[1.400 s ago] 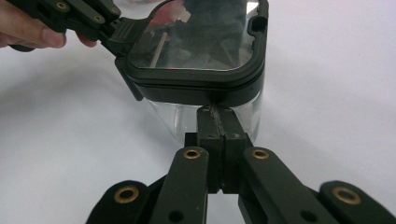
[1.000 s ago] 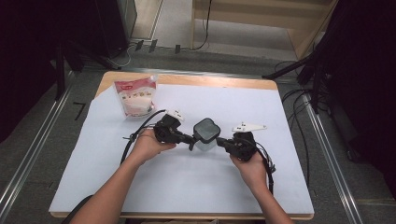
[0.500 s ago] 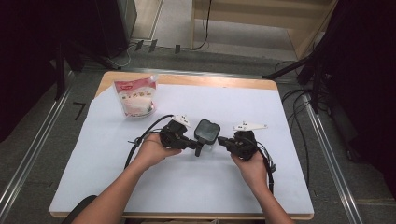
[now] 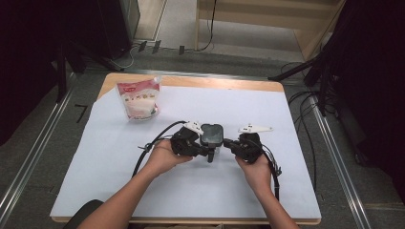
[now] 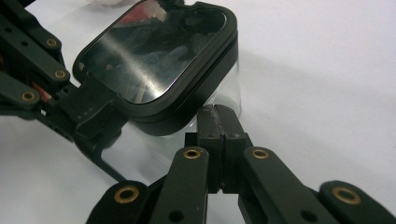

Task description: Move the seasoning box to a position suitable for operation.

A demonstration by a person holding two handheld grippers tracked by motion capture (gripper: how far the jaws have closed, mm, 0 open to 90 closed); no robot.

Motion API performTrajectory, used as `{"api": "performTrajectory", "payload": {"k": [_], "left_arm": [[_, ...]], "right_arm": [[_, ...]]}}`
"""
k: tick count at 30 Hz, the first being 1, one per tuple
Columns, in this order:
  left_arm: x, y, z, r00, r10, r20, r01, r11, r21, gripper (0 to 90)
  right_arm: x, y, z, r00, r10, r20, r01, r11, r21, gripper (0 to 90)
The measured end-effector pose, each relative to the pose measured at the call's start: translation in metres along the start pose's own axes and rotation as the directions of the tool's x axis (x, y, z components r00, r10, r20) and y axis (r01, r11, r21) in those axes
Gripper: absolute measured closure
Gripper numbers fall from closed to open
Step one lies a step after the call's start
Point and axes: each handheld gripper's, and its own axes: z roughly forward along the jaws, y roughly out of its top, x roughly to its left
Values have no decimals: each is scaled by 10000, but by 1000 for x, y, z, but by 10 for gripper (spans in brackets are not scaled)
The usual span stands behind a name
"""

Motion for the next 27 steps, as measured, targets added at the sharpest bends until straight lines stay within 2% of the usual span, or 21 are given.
{"api": "performTrajectory", "payload": {"k": [2, 4, 8, 10, 11, 13, 15, 20, 23, 26, 27], "left_arm": [[-1, 1, 5, 9998, -123, 136, 123, 9999, -17, 900], [-3, 2, 9, 10000, -26, 84, 26, 10000, 10, 900], [-2, 2, 7, 9995, -20, 302, 19, 10000, 56, 894], [0, 1, 1, 9993, 21, 378, -24, 10000, 95, 884], [1, 1, -2, 9993, -53, 363, 53, 10000, 8, 878], [0, -1, -8, 9996, 47, 266, -49, 10000, 60, 868], [-1, -3, -14, 9998, 166, 149, -168, 9998, 88, 806], [4, -8, -28, 9987, -266, 433, 256, 9994, 228, 707], [7, -11, -38, 9982, -333, 492, 326, 9994, 150, 665], [11, -13, -47, 9988, -228, 436, 223, 9997, 116, 633], [12, -14, -49, 9982, -341, 485, 339, 9994, 56, 614]], "right_arm": [[-1, 0, 1, 10000, 37, 44, -37, 10000, -33, 900], [-1, 0, 1, 10000, 80, 41, -80, 9999, -69, 900], [-3, 1, -1, 10000, -61, 14, 61, 9999, -124, 900], [-3, 1, -4, 10000, -68, -11, 68, 9998, -201, 900], [-3, 2, -5, 10000, -53, -38, 52, 9998, -191, 900], [-2, 2, -7, 9999, -119, -63, 118, 9997, -194, 900], [-1, 2, -9, 9998, -147, -94, 146, 9998, -107, 900], [1, 4, -15, 9994, -254, -213, 250, 9995, -194, 900], [4, 4, -18, 9991, -365, -218, 361, 9991, -203, 900], [7, 2, -20, 9985, -478, -273, 477, 9988, -56, 900], [8, 2, -21, 9986, -452, -289, 450, 9990, -76, 900]]}}
